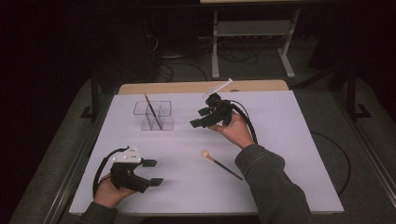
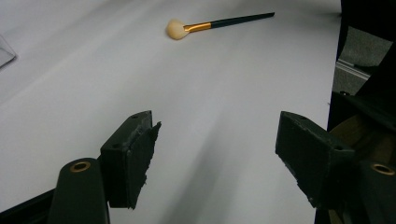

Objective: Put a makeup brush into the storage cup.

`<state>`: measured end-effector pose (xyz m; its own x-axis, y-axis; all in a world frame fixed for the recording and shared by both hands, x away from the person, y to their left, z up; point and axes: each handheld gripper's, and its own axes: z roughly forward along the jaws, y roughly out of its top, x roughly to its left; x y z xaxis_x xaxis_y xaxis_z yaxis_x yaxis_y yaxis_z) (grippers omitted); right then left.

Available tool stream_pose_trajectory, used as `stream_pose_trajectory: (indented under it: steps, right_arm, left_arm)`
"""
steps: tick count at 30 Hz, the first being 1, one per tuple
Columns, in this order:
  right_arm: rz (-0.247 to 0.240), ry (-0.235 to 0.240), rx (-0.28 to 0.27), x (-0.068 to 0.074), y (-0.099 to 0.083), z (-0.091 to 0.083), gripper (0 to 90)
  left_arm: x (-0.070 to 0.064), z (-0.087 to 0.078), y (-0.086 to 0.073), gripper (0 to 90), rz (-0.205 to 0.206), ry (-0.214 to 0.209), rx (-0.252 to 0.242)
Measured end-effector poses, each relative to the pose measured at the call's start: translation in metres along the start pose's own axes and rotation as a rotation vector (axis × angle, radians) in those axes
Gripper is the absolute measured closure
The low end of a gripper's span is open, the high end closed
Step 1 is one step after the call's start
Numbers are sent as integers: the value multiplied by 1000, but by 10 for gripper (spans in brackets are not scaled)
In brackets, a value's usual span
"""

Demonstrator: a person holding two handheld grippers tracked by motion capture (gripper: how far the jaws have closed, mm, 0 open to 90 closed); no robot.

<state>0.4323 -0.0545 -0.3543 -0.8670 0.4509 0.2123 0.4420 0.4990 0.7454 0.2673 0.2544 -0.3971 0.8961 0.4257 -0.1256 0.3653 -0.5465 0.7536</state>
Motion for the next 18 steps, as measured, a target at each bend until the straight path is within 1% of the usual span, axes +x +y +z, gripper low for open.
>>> stream_pose_trajectory:
  steps: [1,3,4,5,7,8,9,10,12,14,17,18]
  right_arm:
    - [-11,-7,3,0,0,-1,308]
    - [-11,-6,-7,3,-1,-3,306]
    - [-20,-8,-10,3,-1,-4,304]
    - [-26,-13,-9,3,-2,-5,304]
    - [-19,-14,-12,5,-3,-7,298]
    - [-25,-21,-13,4,-5,-8,297]
    - [-18,-22,-13,5,-6,-10,296]
    - [-13,-16,-16,6,-8,-11,293]
    - [-26,-25,-11,5,-11,-13,289]
    - [-7,-18,-11,6,-14,-15,282]
    - [-10,-23,-19,6,-18,-19,282]
    - [0,-22,-16,6,-19,-20,282]
  left_arm:
    - [0,0,0,274,2,0,1]
    - [0,0,1,274,0,-1,0]
    - [0,0,1,274,-3,-2,-1]
    - [0,0,1,274,2,1,-2]
    - [-1,-1,1,275,2,3,-7]
    - [-1,-1,1,275,0,3,-11]
    - [-3,0,1,275,-21,1,-26]
    - [-3,0,1,275,-25,1,-27]
    - [-3,0,1,275,-12,2,-14]
    - [-2,0,1,275,-6,4,-12]
    - [-2,-1,1,274,-5,2,-10]
    - [-1,-1,1,275,-1,2,-8]
